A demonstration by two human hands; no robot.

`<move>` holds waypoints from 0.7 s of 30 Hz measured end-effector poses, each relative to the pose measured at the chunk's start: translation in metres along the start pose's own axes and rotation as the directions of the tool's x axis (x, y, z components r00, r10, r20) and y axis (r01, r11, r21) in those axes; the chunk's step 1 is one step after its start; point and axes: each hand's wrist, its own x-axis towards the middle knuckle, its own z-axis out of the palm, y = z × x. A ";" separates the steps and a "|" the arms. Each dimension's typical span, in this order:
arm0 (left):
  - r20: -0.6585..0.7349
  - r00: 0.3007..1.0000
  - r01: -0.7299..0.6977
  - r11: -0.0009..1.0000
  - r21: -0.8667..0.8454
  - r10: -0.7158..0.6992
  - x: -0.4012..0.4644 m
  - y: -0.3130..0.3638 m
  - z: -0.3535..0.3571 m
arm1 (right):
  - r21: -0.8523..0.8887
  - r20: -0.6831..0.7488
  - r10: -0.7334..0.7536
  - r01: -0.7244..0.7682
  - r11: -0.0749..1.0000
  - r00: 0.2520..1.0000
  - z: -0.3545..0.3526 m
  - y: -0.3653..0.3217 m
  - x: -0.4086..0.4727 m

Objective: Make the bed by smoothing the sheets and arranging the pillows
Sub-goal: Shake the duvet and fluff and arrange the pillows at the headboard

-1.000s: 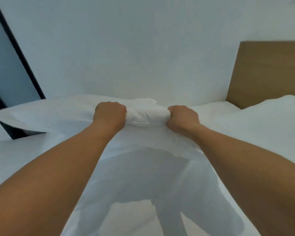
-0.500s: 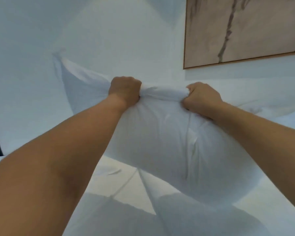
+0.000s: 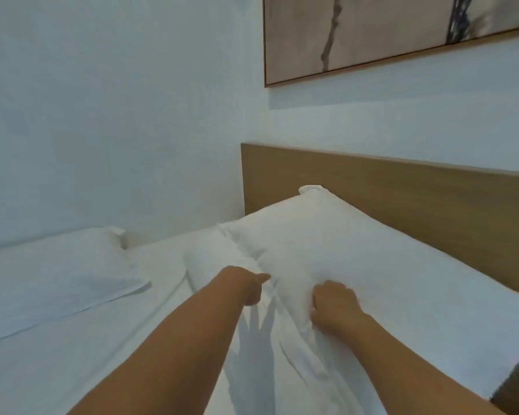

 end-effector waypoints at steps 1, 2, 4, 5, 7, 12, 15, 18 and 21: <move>0.027 1.000 -0.004 1.000 0.019 0.004 0.004 0.001 0.017 | -0.010 -0.051 -0.017 0.017 1.000 0.999 0.009 0.001 0.004; 0.030 1.000 -0.003 1.000 0.024 0.002 0.005 -0.002 0.029 | 0.000 -0.084 -0.035 0.035 0.999 0.996 0.011 0.000 0.008; -0.012 1.000 0.007 1.000 0.009 -0.007 0.003 -0.019 0.041 | 0.037 -0.108 -0.073 0.078 0.996 0.991 0.003 -0.010 0.013; -0.051 0.998 0.021 1.000 -0.005 -0.021 0.001 -0.031 0.045 | 0.057 -0.120 -0.090 0.098 0.994 0.989 -0.001 -0.017 0.016; -0.145 0.988 0.054 0.997 -0.047 -0.061 -0.009 -0.058 0.045 | 0.083 -0.166 -0.127 0.143 0.986 0.978 -0.006 -0.039 0.017; -0.358 0.915 0.136 0.977 -0.166 -0.188 -0.055 -0.130 0.065 | 0.122 -0.323 -0.308 0.362 0.924 0.895 0.009 -0.135 0.002; -0.367 0.878 0.258 0.949 -0.179 -0.308 -0.083 -0.184 0.111 | 0.113 -0.367 -0.430 0.498 0.860 0.825 0.033 -0.208 -0.012; -0.296 0.852 0.399 0.902 -0.166 -0.432 -0.113 -0.250 0.176 | 0.080 -0.370 -0.523 0.587 0.806 0.768 0.067 -0.282 -0.020; -0.212 0.813 0.518 0.840 -0.163 -0.543 -0.134 -0.324 0.251 | 0.022 -0.338 -0.600 0.643 0.765 0.725 0.105 -0.357 -0.016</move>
